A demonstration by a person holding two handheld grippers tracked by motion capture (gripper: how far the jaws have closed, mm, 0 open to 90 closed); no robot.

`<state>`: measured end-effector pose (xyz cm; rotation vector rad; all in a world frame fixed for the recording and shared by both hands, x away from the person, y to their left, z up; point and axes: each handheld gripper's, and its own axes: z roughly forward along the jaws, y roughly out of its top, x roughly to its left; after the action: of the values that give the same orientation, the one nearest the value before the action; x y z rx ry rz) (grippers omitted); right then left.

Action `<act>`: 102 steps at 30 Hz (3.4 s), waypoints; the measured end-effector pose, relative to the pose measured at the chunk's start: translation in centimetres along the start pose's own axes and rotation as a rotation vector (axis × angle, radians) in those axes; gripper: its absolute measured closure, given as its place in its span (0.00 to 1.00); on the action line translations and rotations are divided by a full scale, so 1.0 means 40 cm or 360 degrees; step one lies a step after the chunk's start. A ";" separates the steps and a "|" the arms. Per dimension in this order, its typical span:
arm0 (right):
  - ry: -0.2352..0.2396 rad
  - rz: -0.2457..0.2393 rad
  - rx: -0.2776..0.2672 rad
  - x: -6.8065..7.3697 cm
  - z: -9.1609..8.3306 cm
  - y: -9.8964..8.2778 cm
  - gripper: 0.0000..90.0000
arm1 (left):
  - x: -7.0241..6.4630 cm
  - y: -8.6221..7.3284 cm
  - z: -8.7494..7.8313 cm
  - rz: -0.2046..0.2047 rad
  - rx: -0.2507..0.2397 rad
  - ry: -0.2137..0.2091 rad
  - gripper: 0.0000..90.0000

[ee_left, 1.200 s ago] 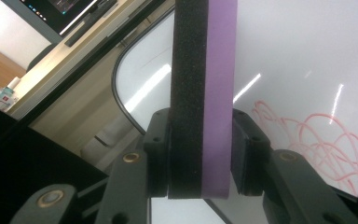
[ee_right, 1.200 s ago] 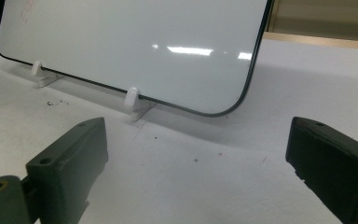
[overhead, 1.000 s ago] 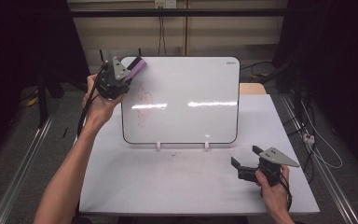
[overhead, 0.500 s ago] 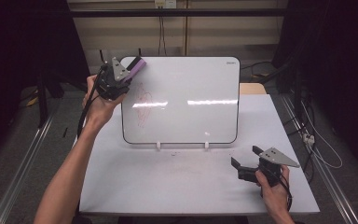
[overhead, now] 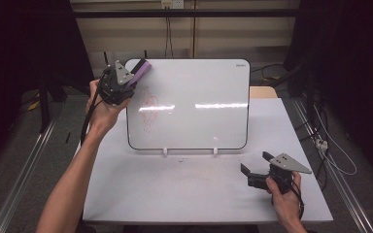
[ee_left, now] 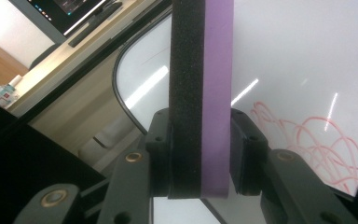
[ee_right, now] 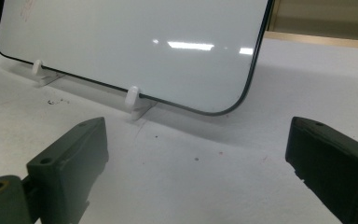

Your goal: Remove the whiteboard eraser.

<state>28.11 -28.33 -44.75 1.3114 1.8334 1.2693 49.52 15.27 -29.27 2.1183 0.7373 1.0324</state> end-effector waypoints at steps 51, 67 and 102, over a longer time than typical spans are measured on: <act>0.0271 0.0000 -0.0224 0.124 0.078 0.089 0.04 | -0.199 -0.075 -0.131 -0.0478 -0.0419 -0.0318 0.72; 0.0425 0.0004 -0.0395 0.198 0.142 0.188 0.03 | -0.287 -0.061 -0.131 -0.0508 -0.0459 -0.0464 0.72; 0.0620 0.0638 -0.0715 0.266 0.301 0.234 0.26 | -0.362 -0.074 -0.097 -0.0570 -0.0421 -0.0603 0.72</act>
<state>37.97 -13.23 -40.16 1.2710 1.4179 2.1322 38.07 7.94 -36.25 1.7951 0.7117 0.4872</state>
